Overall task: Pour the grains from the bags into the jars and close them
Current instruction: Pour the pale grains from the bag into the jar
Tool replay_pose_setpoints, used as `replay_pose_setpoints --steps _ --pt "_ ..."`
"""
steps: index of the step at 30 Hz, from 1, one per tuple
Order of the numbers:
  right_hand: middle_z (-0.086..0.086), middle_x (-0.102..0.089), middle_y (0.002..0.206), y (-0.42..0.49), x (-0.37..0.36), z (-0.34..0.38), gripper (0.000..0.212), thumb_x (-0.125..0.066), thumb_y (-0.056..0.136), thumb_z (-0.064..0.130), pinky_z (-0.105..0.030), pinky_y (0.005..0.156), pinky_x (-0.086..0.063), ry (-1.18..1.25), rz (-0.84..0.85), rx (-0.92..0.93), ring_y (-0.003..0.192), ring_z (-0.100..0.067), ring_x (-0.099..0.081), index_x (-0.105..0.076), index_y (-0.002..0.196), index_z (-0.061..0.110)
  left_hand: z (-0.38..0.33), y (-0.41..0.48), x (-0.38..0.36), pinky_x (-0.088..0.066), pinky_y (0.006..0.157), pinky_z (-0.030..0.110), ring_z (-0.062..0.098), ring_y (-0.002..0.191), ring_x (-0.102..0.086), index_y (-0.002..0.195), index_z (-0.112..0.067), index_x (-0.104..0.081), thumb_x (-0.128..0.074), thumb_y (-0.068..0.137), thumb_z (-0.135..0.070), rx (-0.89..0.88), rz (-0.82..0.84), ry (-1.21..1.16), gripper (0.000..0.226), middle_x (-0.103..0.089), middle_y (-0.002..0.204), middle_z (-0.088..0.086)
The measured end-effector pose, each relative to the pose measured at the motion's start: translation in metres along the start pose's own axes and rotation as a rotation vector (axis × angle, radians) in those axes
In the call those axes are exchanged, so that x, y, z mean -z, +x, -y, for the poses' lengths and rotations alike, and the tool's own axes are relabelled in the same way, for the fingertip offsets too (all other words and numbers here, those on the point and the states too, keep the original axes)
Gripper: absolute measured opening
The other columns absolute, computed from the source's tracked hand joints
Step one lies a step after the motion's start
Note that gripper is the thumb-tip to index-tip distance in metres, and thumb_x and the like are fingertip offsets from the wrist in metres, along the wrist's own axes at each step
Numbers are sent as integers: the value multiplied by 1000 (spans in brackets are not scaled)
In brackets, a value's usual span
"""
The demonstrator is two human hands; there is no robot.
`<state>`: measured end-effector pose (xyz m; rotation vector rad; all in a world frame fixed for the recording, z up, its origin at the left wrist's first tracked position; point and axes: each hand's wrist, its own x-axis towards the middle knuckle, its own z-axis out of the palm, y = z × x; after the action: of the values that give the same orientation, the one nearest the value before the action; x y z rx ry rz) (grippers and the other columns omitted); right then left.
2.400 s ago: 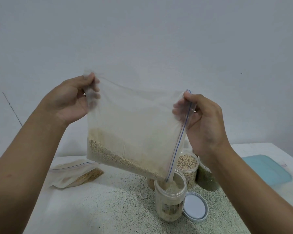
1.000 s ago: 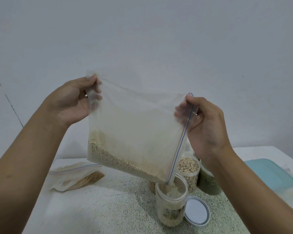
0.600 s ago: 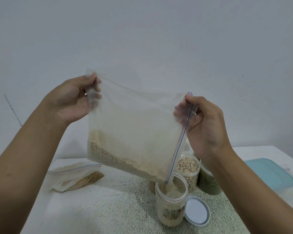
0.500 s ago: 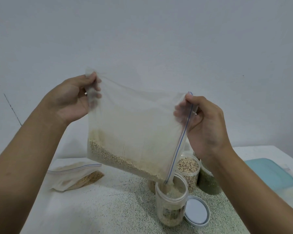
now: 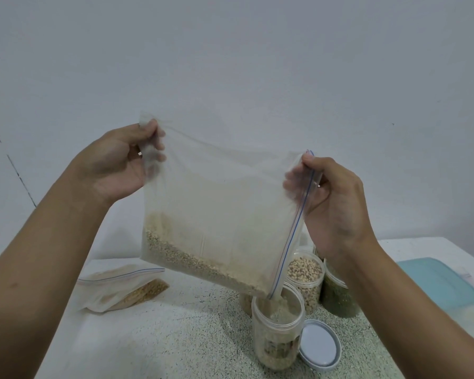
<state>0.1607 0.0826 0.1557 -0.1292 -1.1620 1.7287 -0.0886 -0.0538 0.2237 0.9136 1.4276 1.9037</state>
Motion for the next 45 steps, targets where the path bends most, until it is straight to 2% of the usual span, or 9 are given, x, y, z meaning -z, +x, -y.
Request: replay_pose_setpoints --steps 5,12,33,39,45 --pt "0 -65 69 2 1 0 38 -59 96 10 -31 72 -50 -8 -19 3 68 -17 -63 -71 62 17 1 0 -1 -51 57 20 11 57 -61 64 -22 -75 -60 98 -26 2 -4 9 37 -60 70 -5" --pt "-1 -64 71 3 6 2 34 -60 97 11 -32 74 -49 -8 -46 -2 69 -17 -64 -70 65 17 3 0 -5 -49 63 20 10 59 -60 64 -22 -75 -60 97 -26 8 18 6 36 -60 71 -5" --pt "0 -63 72 -6 11 8 28 -60 95 13 -27 71 -54 30 -23 -39 72 -15 -64 -70 69 15 3 -10 -11 -41 72 25 11 58 -60 63 -21 -74 -60 97 -26 19 29 24 37 -60 71 -6" --pt "0 -62 74 -8 9 8 23 -62 93 15 -27 71 -54 30 -6 -46 73 -16 -63 -68 71 14 -1 -11 -10 -43 69 23 11 58 -59 64 -22 -73 -60 97 -26 11 23 35 36 -59 70 -5" --pt "0 -62 72 -9 4 7 10 -68 80 20 -26 70 -54 61 4 -59 70 -16 -64 -67 73 13 -4 -11 -7 -51 61 20 9 59 -60 63 -22 -75 -62 96 -26 9 15 13 36 -61 71 -6"
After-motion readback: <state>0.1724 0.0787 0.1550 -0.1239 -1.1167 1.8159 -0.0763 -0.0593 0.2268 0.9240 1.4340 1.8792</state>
